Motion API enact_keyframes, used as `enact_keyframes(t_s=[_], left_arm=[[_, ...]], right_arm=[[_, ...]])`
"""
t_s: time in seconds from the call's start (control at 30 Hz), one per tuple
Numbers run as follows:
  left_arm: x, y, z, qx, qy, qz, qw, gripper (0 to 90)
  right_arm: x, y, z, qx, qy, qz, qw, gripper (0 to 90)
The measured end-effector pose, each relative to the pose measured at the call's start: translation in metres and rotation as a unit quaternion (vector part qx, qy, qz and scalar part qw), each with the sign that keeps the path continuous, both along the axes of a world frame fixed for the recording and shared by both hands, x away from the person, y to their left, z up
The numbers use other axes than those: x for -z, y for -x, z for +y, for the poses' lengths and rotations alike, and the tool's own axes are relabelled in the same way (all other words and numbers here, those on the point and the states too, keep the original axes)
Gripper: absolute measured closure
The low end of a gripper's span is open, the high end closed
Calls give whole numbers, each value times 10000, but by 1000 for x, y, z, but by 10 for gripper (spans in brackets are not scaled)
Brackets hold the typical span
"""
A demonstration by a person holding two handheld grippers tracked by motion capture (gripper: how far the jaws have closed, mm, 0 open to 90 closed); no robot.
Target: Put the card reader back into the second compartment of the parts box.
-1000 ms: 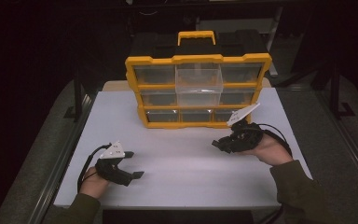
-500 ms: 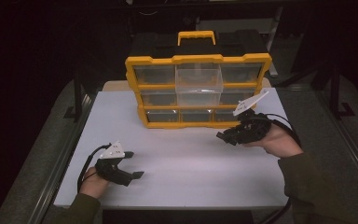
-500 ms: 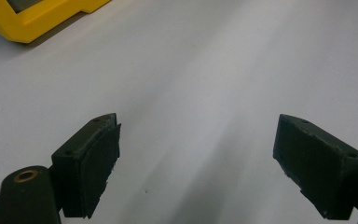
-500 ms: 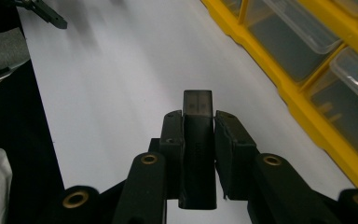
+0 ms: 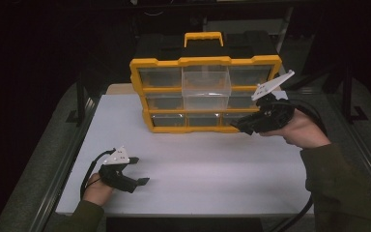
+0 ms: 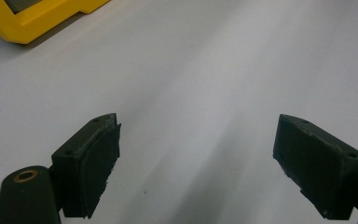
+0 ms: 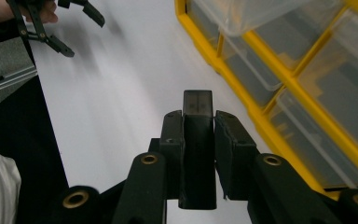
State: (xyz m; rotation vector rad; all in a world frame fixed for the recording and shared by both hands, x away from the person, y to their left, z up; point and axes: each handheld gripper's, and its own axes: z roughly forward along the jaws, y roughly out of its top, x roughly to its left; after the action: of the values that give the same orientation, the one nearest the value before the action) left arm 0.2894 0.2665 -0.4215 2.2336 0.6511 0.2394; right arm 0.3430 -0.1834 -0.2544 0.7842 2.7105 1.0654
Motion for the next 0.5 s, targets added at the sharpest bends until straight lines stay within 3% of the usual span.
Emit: enact_keyframes(t_s=[0.5], left_arm=[[0,0,0,0,-1,11,10000,144]], right_arm=[[-56,-4,-6,-11,28,-272,9996,724]])
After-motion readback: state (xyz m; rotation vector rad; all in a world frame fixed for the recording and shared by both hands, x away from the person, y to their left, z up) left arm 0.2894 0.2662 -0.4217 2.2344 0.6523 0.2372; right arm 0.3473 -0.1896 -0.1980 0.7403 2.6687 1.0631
